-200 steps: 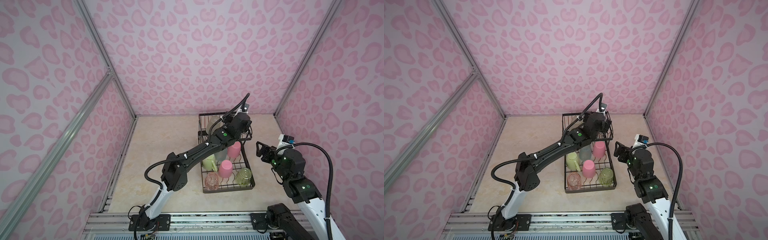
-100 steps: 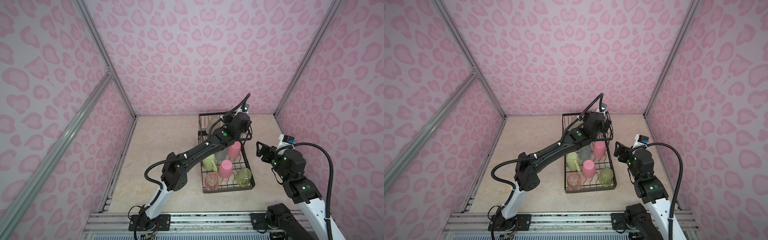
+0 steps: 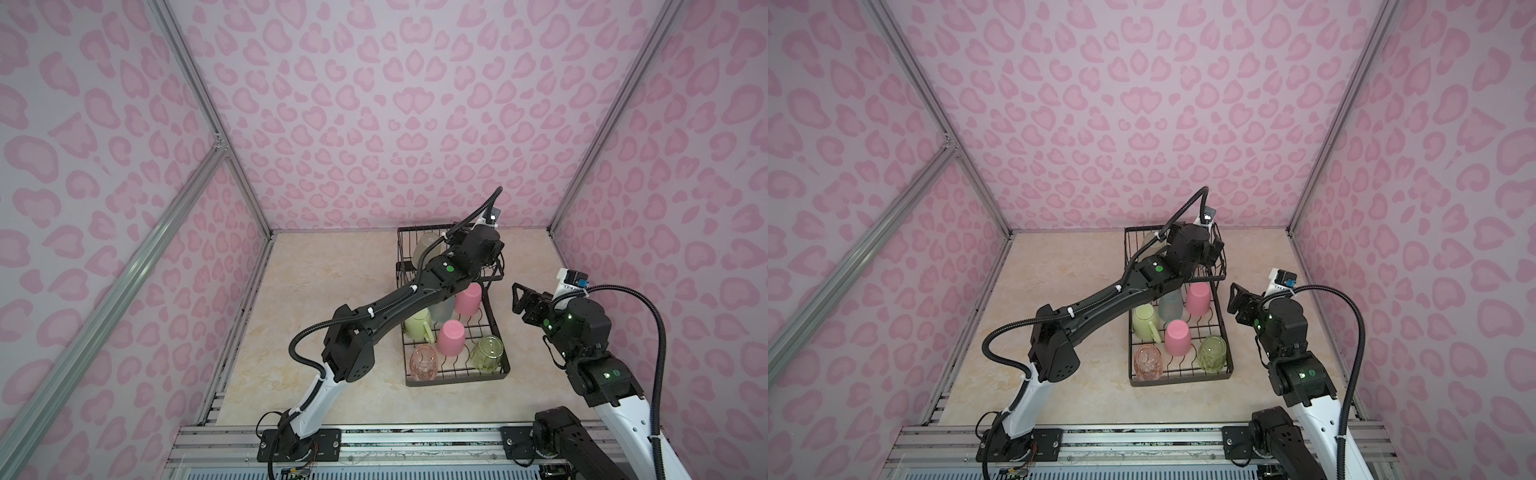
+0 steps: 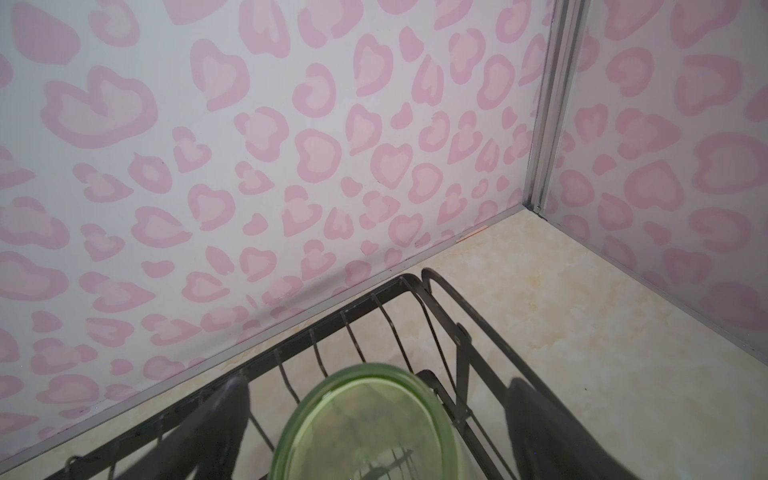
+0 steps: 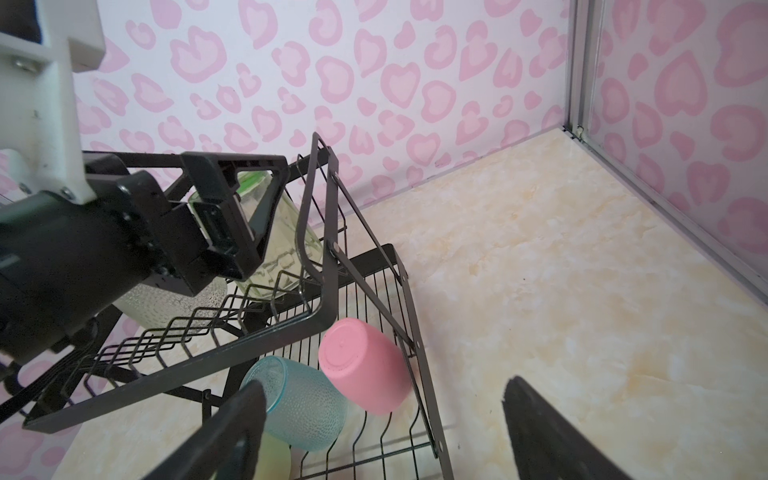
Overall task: Load the cups into the dish rack
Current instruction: 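Lower the clear green cup upright into the upper tier with the left gripper, then open the left gripper and raise it away from the cup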
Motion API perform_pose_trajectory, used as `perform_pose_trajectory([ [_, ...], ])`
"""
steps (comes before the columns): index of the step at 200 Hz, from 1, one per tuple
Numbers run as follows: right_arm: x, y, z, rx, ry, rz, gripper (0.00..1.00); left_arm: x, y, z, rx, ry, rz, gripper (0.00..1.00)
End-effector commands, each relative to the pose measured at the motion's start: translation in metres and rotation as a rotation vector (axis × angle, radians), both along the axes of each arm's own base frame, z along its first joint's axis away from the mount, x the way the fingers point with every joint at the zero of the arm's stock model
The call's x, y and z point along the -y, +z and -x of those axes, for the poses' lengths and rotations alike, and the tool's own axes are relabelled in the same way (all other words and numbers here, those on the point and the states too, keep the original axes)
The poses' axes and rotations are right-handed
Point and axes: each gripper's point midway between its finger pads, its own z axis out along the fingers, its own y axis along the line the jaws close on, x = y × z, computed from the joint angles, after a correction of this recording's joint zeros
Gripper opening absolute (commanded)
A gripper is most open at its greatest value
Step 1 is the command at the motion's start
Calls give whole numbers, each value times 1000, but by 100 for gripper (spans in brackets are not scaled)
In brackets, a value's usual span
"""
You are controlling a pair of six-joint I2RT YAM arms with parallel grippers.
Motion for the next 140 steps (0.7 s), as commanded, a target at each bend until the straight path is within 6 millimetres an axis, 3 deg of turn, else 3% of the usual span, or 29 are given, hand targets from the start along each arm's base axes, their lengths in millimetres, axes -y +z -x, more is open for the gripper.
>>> perform_pose_trajectory([
  [1,0,5,-1,20,2,2,89,-77,196,56,197,-29,308,97],
  [83,-1,4,-1,19,6,0,89,-97,197,59,199,-64,355,98],
  [140,-2,5,-1,19,7,-6,89,-96,201,68,210,-119,373,98],
])
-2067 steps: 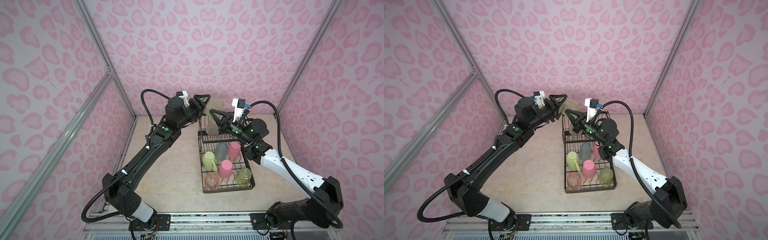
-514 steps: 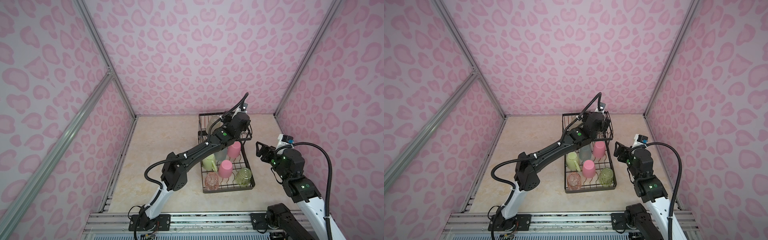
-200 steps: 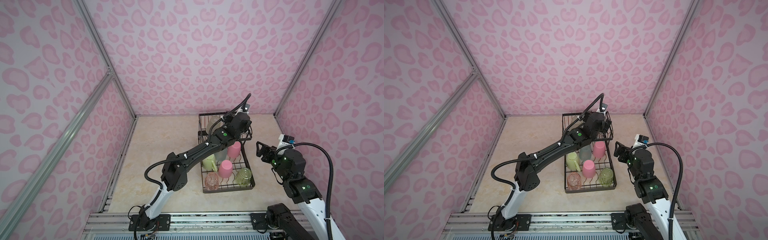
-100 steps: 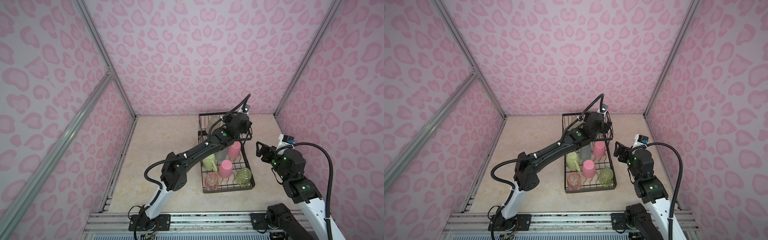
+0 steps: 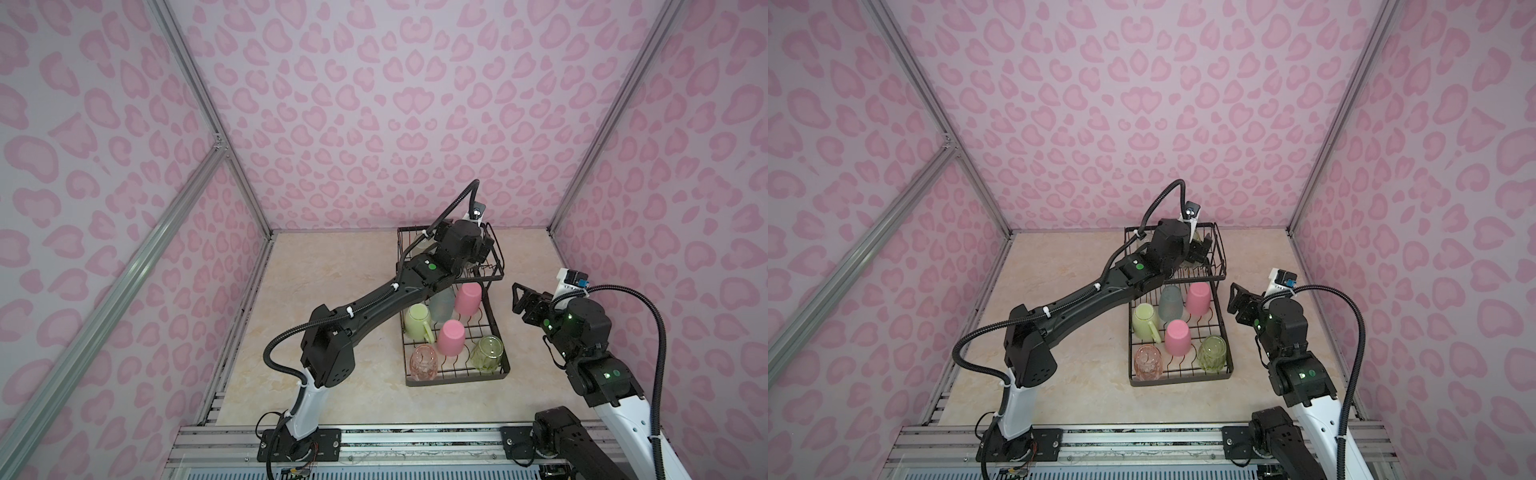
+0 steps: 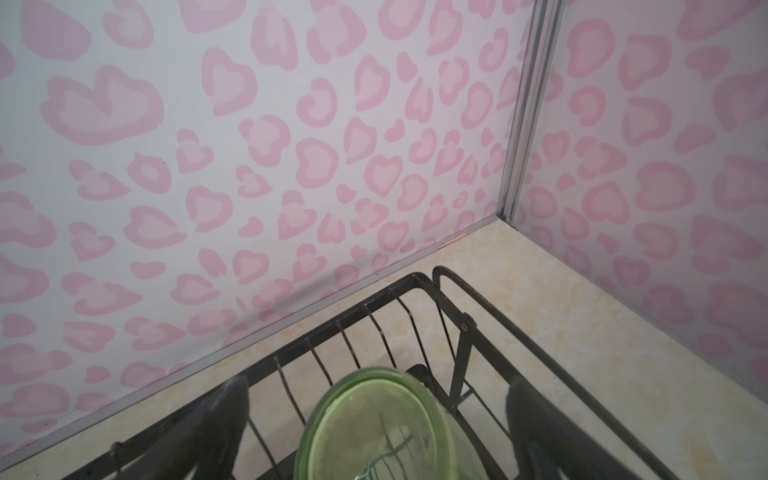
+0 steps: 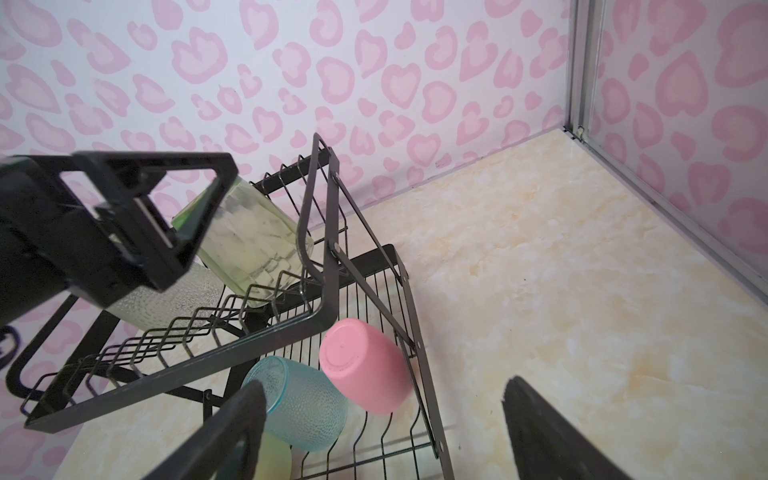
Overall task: Load the cups into the dish rack
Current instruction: 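Open the left gripper and raise it away from the cup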
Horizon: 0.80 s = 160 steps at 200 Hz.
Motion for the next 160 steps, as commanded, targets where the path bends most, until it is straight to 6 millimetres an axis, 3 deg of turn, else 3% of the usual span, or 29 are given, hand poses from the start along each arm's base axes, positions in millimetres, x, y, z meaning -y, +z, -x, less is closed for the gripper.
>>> perform_pose_trajectory([
  [1,-1,4,-1,18,5,-5,89,-66,169,55,203,-33,284,98],
  [60,-1,4,-1,18,5,1,89,-70,173,60,212,-39,293,98],
  [94,-1,3,-2,18,8,3,89,-83,167,60,208,-10,272,98],
  [119,-1,3,-3,20,8,17,89,-106,155,58,186,34,268,98],
  [160,3,10,-6,38,-10,54,89,-166,139,58,170,143,255,98],
])
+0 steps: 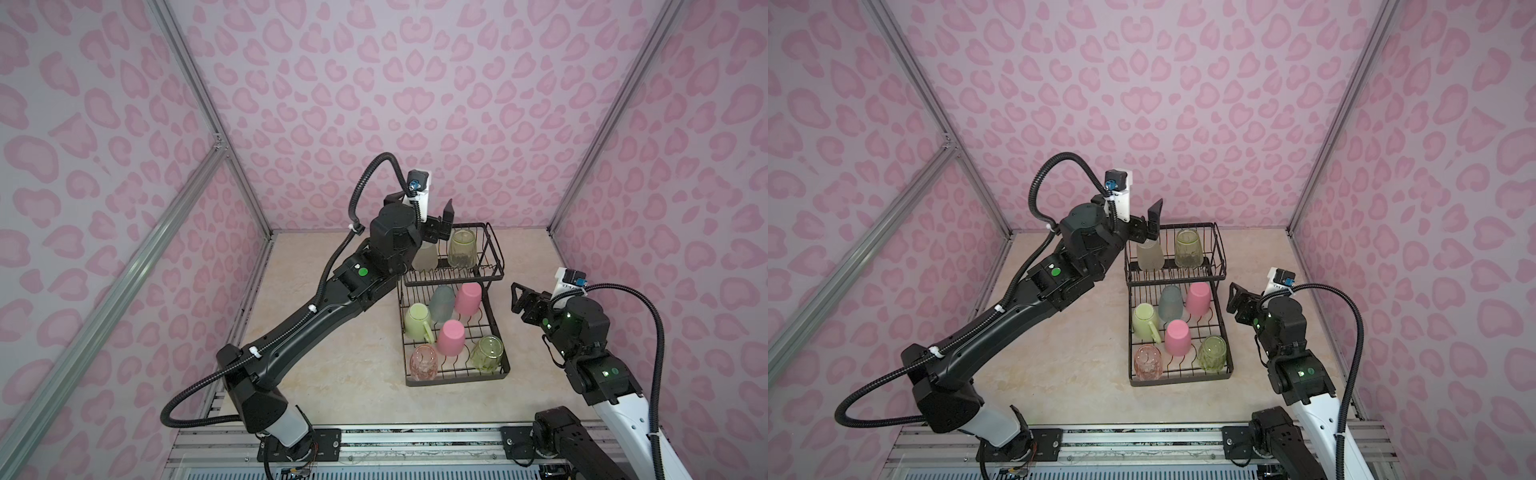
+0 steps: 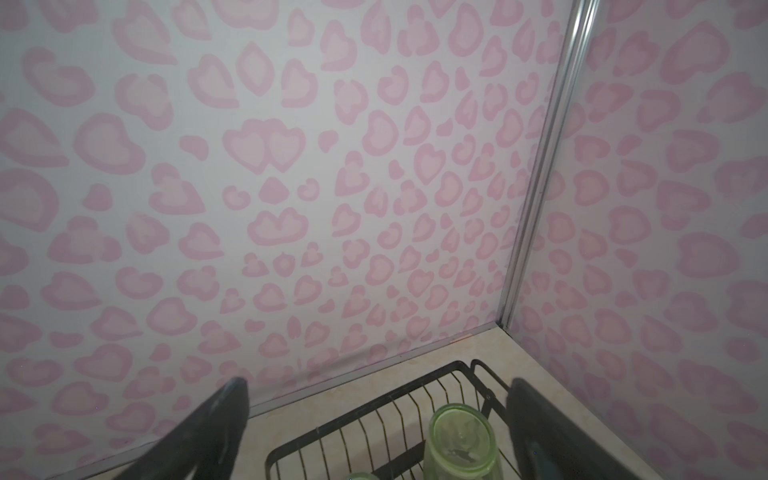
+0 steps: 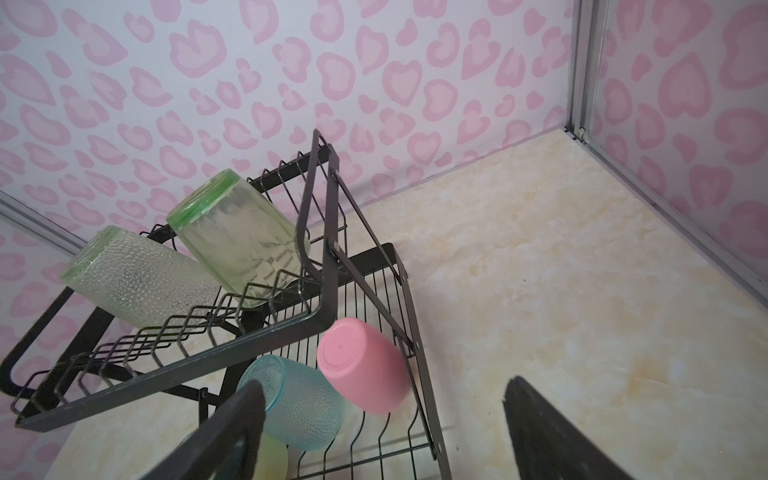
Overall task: Load the cups into the dish rack
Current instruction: 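Open the left gripper and raise it away from the cup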
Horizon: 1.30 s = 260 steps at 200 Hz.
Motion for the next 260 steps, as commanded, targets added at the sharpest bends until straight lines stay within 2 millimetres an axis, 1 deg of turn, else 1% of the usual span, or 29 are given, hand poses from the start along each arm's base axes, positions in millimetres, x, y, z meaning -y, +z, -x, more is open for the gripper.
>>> perform_pose_trajectory([
  [1,4,13,-3,45,-15,34,89,-32,1,2,4,69,35,98],
  [13,7,15,-4,53,-29,49,89,-53,-4,3,-5,104,37,98],
  [35,13,21,-7,66,-56,82,90,-96,-21,1,-45,181,40,98],
  [57,27,28,-12,71,-118,125,90,-144,-44,-1,-93,268,59,98],
  [60,29,29,-13,71,-129,129,90,-152,-43,0,-91,282,70,98],
  [61,30,29,-13,71,-131,130,91,-152,-48,0,-101,285,63,98],
  [64,32,30,-13,72,-139,131,91,-160,-56,-1,-114,301,60,98],
  [87,51,25,-19,67,-208,121,91,-208,-82,4,-150,417,62,97],
  [106,70,10,-27,47,-276,112,91,-250,-110,7,-206,517,75,97],
  [122,85,-8,-32,24,-336,99,91,-286,-135,13,-246,620,83,96],
  [156,115,-51,-43,-12,-457,73,91,-360,-202,23,-366,836,108,96],
  [171,127,-66,-45,-21,-511,94,91,-385,-227,28,-393,922,125,96],
  [180,131,-73,-46,-24,-532,112,91,-396,-239,30,-385,962,136,96],
  [193,137,-81,-49,-15,-555,148,90,-403,-255,29,-389,985,157,96],
  [226,145,-104,-57,-28,-578,234,90,-396,-289,10,-424,918,164,96],
  [234,147,-108,-59,-36,-581,247,91,-395,-301,9,-439,913,152,96],
  [240,148,-112,-60,-43,-587,255,90,-395,-302,5,-421,907,155,96],
  [260,152,-125,-63,-69,-595,277,90,-395,-321,2,-444,903,143,96],
])
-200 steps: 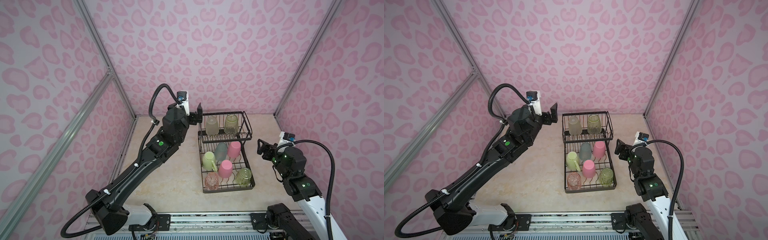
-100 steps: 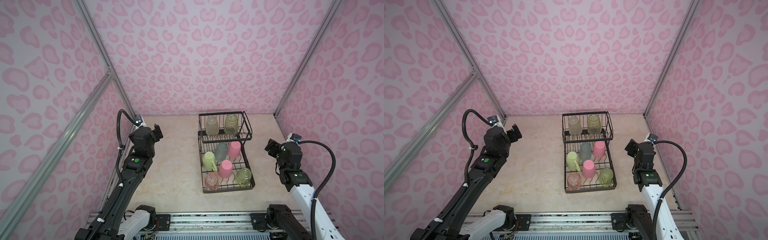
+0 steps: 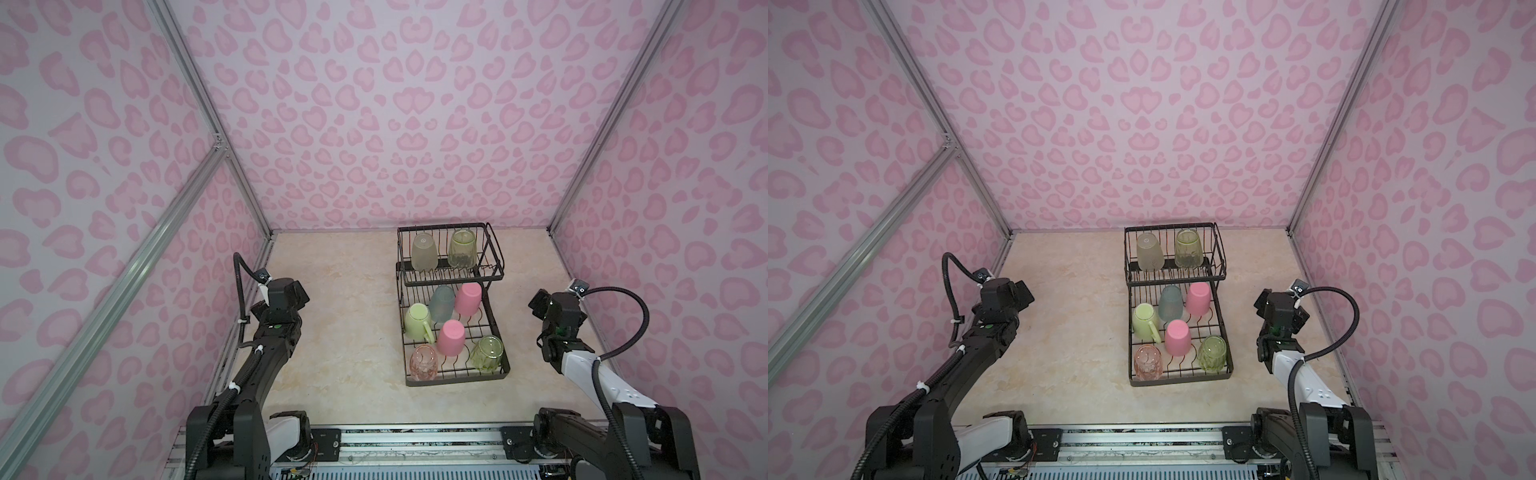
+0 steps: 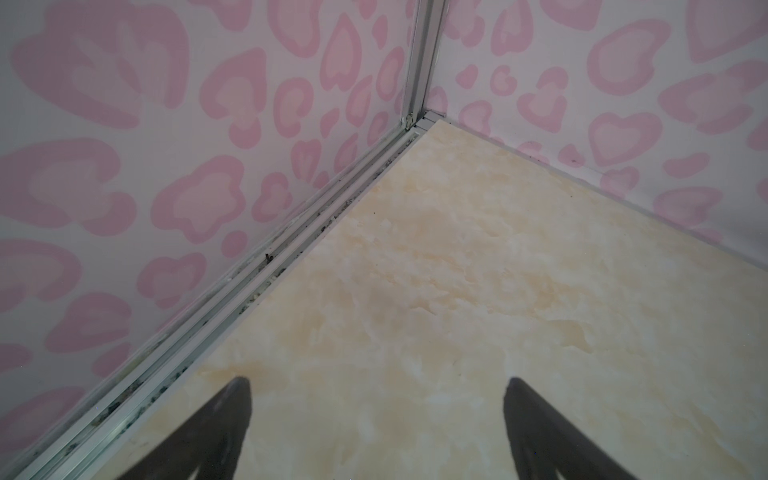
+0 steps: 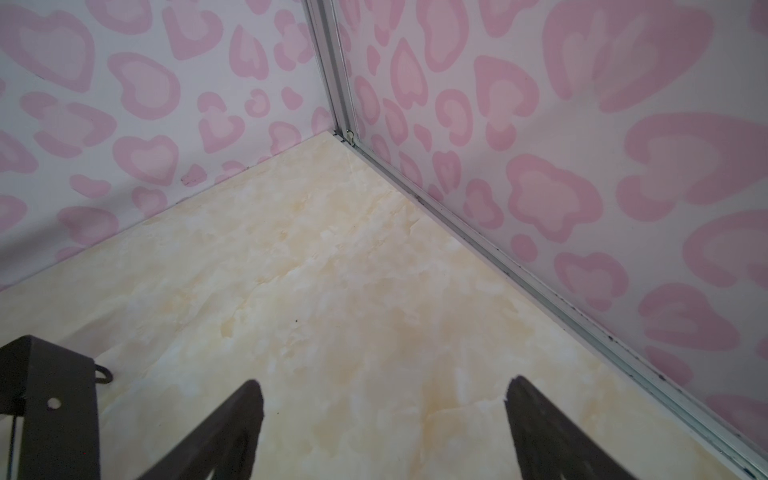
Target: Load the cups into the dish rack
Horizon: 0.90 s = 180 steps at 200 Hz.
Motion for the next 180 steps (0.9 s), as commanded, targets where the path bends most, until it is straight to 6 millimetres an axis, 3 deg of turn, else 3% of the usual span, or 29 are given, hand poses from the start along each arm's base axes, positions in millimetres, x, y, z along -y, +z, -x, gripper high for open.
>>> perform_pose_trajectory([
  [1,9,10,-8,54,-33,62,90,1,6,-16,93,-22,1,96],
  [40,9,-2,-9,69,-8,107,90,2,-20,-22,61,-48,4,96],
  [73,-11,-9,-22,71,104,135,91,0,-33,-22,53,-53,4,96],
  [115,-39,-14,-29,76,192,216,91,3,-33,-22,107,-98,-21,96],
  [180,-54,-16,-28,127,244,264,93,21,-23,-22,192,-222,-29,96],
])
